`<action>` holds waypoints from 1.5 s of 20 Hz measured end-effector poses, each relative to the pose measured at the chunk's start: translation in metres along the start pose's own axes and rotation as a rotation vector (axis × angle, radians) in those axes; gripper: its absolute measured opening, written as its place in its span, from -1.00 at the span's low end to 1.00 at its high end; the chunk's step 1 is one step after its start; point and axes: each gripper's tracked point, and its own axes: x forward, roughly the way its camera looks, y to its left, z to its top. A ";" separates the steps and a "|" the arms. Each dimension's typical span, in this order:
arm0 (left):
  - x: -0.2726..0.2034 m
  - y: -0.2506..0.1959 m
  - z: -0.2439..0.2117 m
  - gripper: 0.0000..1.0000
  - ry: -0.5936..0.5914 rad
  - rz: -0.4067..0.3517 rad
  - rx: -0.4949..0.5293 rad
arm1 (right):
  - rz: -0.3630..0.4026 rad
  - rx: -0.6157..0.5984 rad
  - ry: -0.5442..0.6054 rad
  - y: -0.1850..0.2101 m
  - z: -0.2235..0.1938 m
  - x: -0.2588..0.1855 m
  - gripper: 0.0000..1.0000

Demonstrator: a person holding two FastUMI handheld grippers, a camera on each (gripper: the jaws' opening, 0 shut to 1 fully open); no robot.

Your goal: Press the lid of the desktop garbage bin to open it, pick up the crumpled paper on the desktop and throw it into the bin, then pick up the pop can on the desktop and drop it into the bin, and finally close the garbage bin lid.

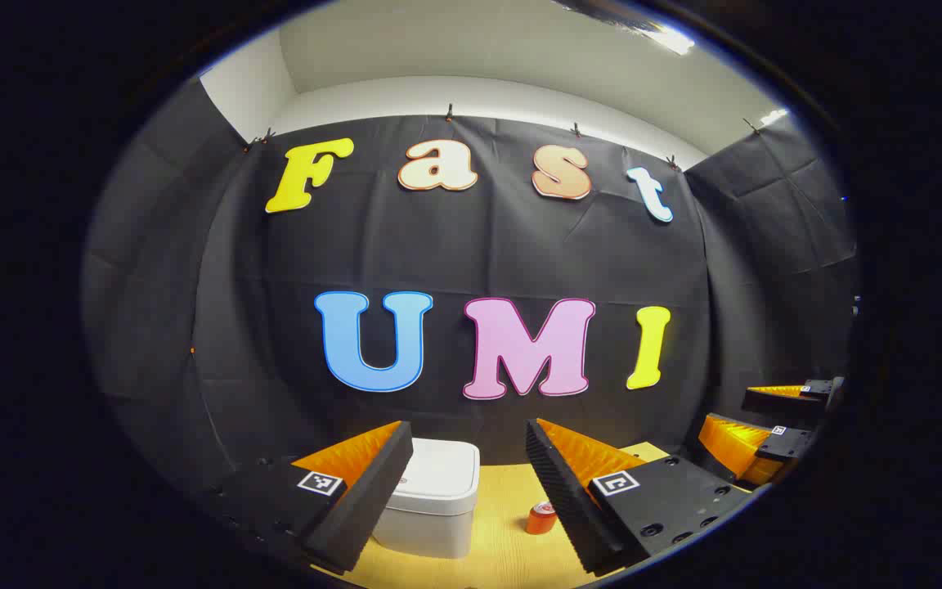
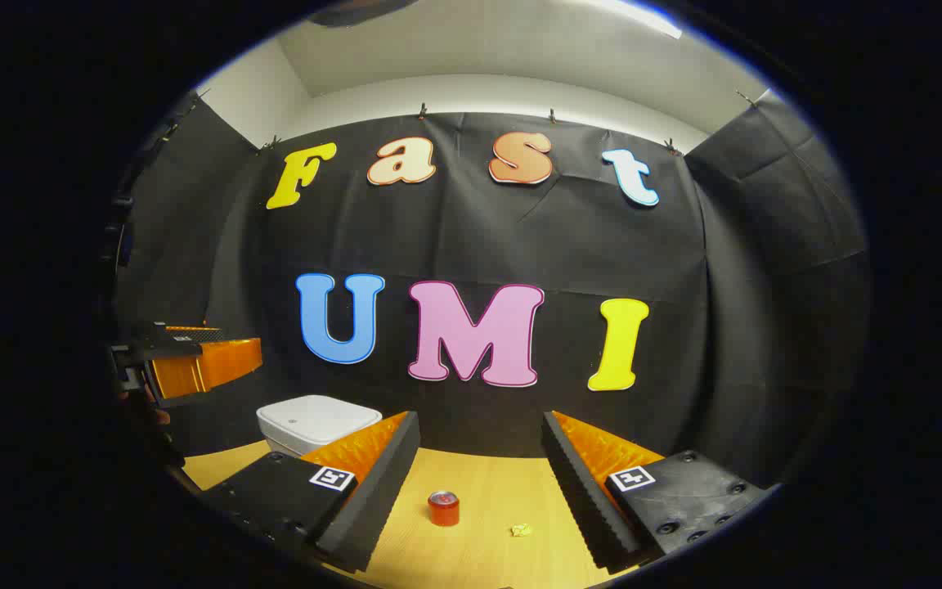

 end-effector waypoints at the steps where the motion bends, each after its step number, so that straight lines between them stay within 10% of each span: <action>1: 0.000 0.001 -0.002 0.89 0.001 -0.001 0.006 | -0.003 0.000 0.002 0.000 -0.002 0.001 0.93; 30: 0.020 0.029 -0.014 0.89 0.029 -0.026 -0.009 | -0.051 -0.006 0.003 0.002 0.003 0.009 0.93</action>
